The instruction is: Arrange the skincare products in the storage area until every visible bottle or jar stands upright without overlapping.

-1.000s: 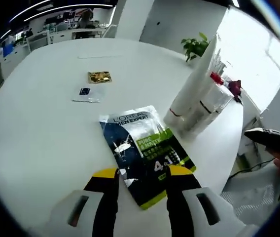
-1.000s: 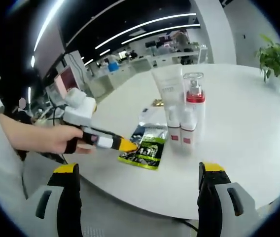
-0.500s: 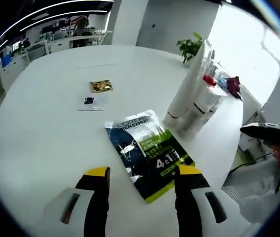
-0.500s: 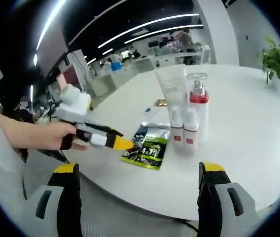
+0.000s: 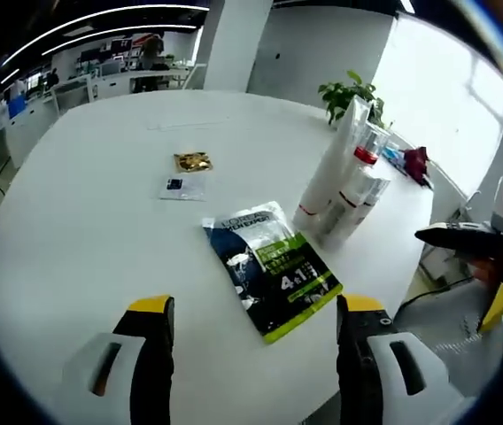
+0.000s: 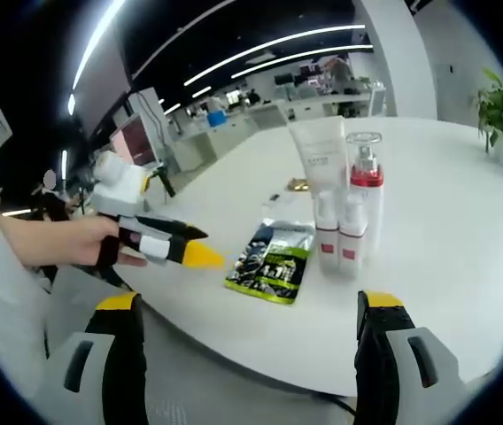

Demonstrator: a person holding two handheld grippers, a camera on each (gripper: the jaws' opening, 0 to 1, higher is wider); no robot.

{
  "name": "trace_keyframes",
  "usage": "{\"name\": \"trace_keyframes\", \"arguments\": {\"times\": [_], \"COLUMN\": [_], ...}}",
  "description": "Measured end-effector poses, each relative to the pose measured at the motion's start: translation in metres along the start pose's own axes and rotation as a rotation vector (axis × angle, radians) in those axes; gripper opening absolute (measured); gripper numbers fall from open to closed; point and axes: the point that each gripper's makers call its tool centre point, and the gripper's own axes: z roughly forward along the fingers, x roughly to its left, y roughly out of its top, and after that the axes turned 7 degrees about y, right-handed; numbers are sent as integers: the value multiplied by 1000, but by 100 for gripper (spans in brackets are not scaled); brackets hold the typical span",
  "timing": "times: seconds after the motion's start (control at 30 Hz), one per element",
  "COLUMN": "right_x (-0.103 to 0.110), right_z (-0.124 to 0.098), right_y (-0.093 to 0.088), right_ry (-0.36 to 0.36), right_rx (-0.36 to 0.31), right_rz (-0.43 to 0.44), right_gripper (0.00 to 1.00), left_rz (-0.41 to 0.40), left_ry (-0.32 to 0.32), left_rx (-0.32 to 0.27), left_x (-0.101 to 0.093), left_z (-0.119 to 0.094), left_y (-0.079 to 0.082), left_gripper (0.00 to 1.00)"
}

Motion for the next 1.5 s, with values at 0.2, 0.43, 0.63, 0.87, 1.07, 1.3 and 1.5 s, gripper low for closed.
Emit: {"name": "trace_keyframes", "arguments": {"times": [0.2,0.43,0.63,0.87,1.07,1.3,1.5], "right_x": [6,13,12,12,15,17,16], "right_z": [2,4,7,9,7,5,2], "right_y": [0,-1,-2,-3,-4,-3,-2], "right_ry": [29,61,79,90,92,91,89], "right_rx": [9,24,32,39,43,43,33], "right_rz": [-12,-18,-20,-17,-17,-14,5], "right_gripper": [100,100,100,100,100,100,100], "left_rz": [-93,-148,-153,-174,-171,-170,-179], "left_ry": [51,106,128,141,131,122,118], "left_rx": [-44,-68,-103,-119,-134,-184,-201], "left_x": [27,40,47,54,57,62,69], "left_z": [-19,-51,-71,-92,-101,-119,-129], "left_y": [-10,-22,-25,-33,-27,-14,-10], "left_gripper": [76,78,82,86,90,90,95]}}
